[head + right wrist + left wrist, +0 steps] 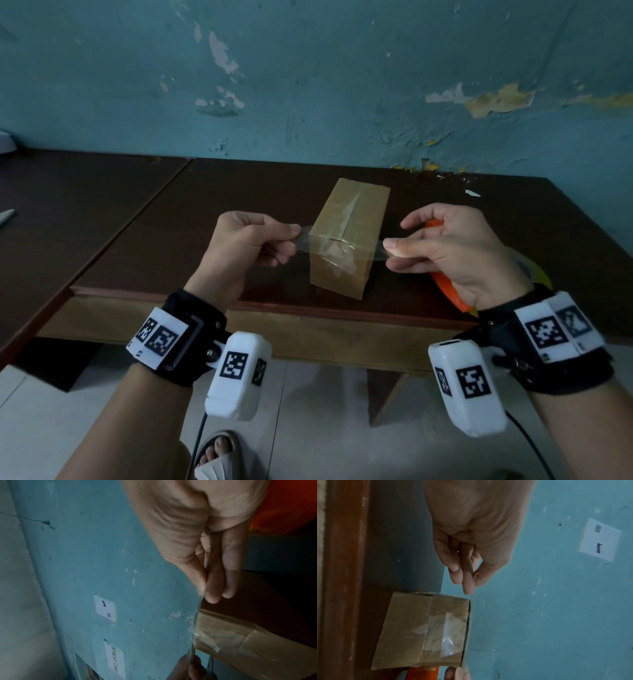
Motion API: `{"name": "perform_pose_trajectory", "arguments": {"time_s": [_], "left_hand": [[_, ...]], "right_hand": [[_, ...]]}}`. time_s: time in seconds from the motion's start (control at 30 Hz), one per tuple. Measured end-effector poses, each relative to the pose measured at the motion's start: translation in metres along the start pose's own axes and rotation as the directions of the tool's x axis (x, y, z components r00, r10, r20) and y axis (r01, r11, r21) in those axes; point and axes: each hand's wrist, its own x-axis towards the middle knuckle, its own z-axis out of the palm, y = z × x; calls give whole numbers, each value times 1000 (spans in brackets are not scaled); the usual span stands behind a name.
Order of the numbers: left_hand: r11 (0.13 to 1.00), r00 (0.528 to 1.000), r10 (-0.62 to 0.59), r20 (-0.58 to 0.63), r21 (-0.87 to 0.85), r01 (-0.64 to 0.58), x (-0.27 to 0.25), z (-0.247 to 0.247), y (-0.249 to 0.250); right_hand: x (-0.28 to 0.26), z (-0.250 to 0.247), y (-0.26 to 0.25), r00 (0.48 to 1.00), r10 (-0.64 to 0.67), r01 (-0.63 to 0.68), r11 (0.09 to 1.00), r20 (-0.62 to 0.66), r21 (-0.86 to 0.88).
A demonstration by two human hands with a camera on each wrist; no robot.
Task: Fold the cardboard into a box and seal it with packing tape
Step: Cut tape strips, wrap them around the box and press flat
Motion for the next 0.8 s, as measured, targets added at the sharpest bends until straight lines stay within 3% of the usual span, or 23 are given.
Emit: {"name": "perform_pose_trajectory", "arguments": {"time_s": [0.4, 0.8], "left_hand": [[990, 987, -141, 83, 28, 139, -3, 6, -6], [930, 928, -345, 140, -85, 358, 0, 17, -7]], "right_hand": [[5, 7, 17, 998, 54, -55, 997, 26, 62], [8, 14, 23, 992, 120, -124, 986, 33, 115]]}}
